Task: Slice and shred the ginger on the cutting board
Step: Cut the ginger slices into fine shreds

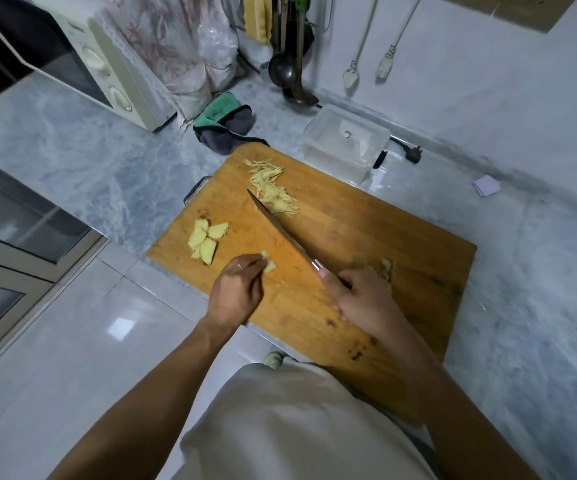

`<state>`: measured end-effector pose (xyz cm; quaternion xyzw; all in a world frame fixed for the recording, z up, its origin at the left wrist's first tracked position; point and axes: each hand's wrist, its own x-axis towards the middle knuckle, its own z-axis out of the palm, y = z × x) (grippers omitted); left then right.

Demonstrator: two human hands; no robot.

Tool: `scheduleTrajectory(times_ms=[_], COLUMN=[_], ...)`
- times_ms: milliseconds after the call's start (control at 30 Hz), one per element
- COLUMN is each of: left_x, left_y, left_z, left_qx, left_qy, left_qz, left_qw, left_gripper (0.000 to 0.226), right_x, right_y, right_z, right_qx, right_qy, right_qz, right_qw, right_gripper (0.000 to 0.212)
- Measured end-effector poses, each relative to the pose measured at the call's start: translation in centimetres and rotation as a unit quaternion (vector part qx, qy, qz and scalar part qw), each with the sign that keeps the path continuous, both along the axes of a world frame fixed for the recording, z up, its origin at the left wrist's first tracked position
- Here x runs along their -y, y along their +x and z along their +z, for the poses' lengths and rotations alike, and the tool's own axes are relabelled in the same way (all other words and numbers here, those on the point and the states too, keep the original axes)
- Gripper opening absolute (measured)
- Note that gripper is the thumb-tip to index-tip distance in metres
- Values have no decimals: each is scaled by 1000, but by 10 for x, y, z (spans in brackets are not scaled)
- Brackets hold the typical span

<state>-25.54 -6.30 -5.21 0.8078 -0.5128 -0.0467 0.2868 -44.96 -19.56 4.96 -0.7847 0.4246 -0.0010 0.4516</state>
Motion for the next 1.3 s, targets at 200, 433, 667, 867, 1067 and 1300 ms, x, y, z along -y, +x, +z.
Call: scheduleTrajectory(times_ms=[200,433,667,867,1067,1300], left_x=[-2,0,-1,9,-12,-32], left_y=[-7,-13,-8,-22,-5,52], left_z=[-4,-1,-4,-5,8,7], left_qx=[-37,-115,-82,-107,-123,-154], left_qy=[-33,-38,-20,-28,-64,9], left_qz=[28,87,75,128,199,372], left_qw=[998,989,994,986,970,915], left_gripper=[42,33,25,19,22,33], right_x=[-2,0,-2,-7,-3,-6], right_y=[8,13,12,13,13,19], right_z=[-4,-6,-10,-15,-15,-17], right_qx=[1,26,7,14,10,26], right_qy=[24,50,64,92,106,93], right_qz=[4,0,10,2,-7,2], right_qw=[1000,998,998,996,994,995], right_gripper=[60,63,64,53,55,63])
